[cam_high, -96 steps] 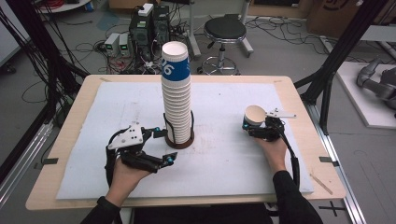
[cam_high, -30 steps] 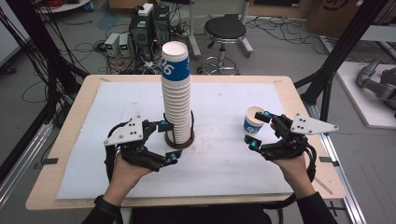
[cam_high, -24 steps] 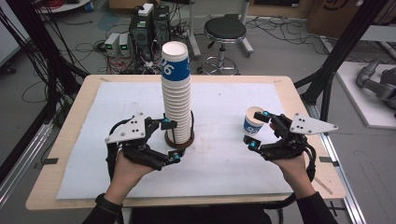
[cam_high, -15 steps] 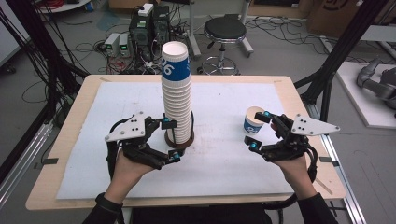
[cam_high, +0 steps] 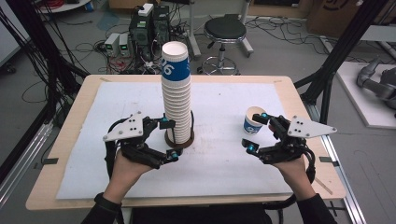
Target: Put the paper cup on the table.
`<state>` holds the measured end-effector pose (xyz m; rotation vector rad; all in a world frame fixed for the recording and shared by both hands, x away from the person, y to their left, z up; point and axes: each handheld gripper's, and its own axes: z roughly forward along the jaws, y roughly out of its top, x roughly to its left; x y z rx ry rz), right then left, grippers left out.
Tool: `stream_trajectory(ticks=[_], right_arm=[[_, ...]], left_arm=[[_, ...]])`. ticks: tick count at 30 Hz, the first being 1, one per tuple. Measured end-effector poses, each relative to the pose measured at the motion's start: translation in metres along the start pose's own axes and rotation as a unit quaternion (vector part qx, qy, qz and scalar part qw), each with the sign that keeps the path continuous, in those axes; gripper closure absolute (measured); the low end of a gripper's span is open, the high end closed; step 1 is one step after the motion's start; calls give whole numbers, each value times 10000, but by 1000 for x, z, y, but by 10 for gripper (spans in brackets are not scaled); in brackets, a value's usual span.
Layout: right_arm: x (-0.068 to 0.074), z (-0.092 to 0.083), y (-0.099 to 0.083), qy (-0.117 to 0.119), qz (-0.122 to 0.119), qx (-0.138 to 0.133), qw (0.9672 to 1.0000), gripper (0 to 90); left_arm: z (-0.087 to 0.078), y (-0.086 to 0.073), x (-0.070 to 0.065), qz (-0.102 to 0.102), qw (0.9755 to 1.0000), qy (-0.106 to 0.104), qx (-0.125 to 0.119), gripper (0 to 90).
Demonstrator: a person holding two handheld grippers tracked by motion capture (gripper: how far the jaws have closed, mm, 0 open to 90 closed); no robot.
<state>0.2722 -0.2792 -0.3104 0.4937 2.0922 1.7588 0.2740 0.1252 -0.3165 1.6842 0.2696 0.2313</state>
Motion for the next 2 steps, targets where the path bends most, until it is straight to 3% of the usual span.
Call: stream_trajectory(ticks=[2], right_arm=[[0,0,0,-1,3,0,10000,148]], left_arm=[[0,-1,0,10,10000,17,14,164]])
